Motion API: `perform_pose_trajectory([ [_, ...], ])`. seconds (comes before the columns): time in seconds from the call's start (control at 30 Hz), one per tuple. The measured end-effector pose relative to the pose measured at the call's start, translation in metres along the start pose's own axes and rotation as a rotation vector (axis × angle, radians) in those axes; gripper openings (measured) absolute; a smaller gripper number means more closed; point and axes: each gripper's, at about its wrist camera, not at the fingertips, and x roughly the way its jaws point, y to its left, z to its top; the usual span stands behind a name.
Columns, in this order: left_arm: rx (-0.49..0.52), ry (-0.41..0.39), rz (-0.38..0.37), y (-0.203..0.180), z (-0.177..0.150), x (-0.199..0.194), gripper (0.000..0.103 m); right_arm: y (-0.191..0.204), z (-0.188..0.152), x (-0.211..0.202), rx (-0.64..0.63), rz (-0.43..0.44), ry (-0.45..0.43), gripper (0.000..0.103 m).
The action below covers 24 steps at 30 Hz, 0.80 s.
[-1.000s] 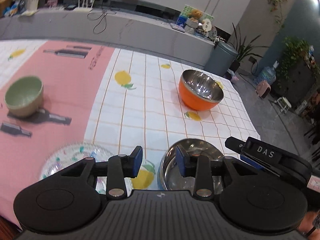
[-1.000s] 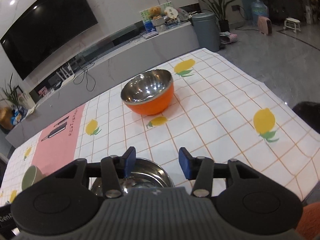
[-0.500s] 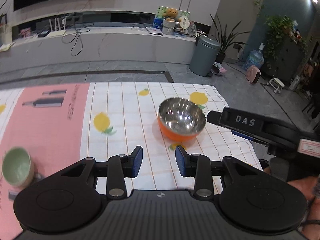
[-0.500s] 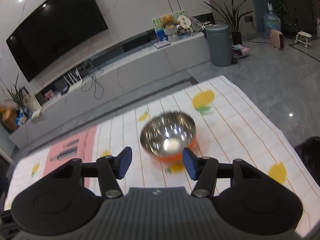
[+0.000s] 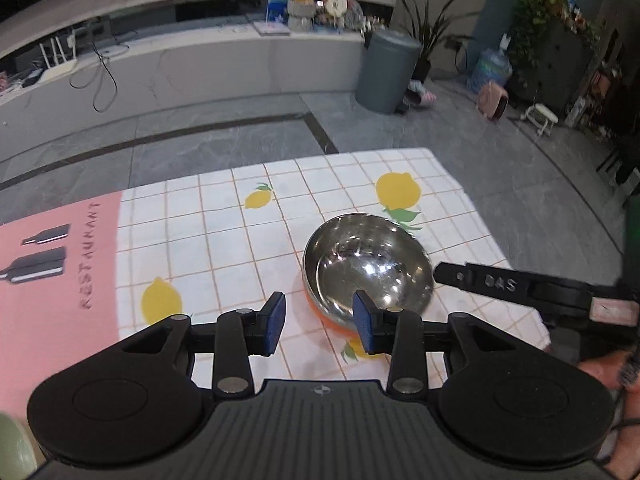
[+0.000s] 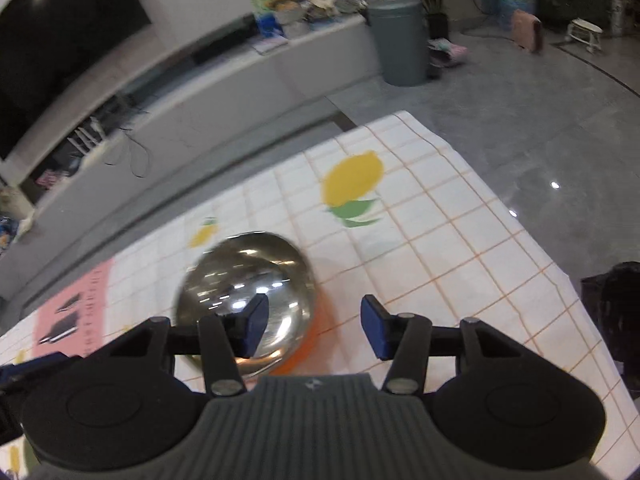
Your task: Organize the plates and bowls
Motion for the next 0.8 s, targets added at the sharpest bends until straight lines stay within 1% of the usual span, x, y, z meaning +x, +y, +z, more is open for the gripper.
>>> perform_pose_trajectory([
  [0.1, -0.001, 0.035, 0.016, 0.003, 0.010, 0.028, 0.044, -0.008, 0.002, 0.017, 0.026, -0.005, 0.035, 0.051],
  [0.2, -0.023, 0.074, 0.035, 0.010, 0.014, 0.053, 0.044, -0.010, 0.002, 0.037, 0.061, 0.000, 0.096, 0.050],
  [0.27, -0.041, 0.084, 0.031, 0.017, 0.014, 0.060, 0.044, -0.007, 0.000, 0.043, 0.088, 0.026, 0.128, 0.046],
  [0.33, -0.062, 0.096, 0.023, 0.020, 0.014, 0.067, 0.044, -0.003, 0.000, 0.046, 0.100, 0.056, 0.139, 0.045],
  [0.37, -0.072, 0.102, 0.019, 0.022, 0.015, 0.071, 0.043, 0.000, 0.000, 0.046, 0.089, 0.052, 0.134, 0.045],
  [0.43, -0.085, 0.108, 0.008, 0.023, 0.013, 0.076, 0.043, 0.005, -0.002, 0.046, 0.060, 0.004, 0.122, 0.044],
  [0.5, -0.091, 0.116, 0.005, 0.021, 0.012, 0.082, 0.043, 0.004, -0.001, 0.047, 0.049, -0.029, 0.113, 0.040],
  [0.53, -0.099, 0.119, 0.006, 0.021, 0.012, 0.085, 0.043, 0.001, -0.002, 0.048, 0.058, -0.031, 0.115, 0.038],
  [0.57, -0.113, 0.120, 0.005, 0.021, 0.011, 0.087, 0.043, 0.000, -0.002, 0.049, 0.074, -0.026, 0.124, 0.032],
  [0.6, -0.127, 0.119, 0.003, 0.021, 0.010, 0.088, 0.040, -0.002, -0.002, 0.052, 0.086, -0.017, 0.137, 0.026],
  [0.63, -0.141, 0.121, 0.003, 0.022, 0.010, 0.090, 0.037, -0.003, -0.003, 0.054, 0.097, -0.008, 0.149, 0.023],
  [0.7, -0.159, 0.123, 0.002, 0.022, 0.011, 0.092, 0.027, -0.003, -0.004, 0.056, 0.112, -0.002, 0.148, 0.020],
  [0.8, -0.161, 0.124, 0.008, 0.020, 0.011, 0.094, 0.020, 0.000, -0.004, 0.055, 0.104, -0.002, 0.134, 0.016],
])
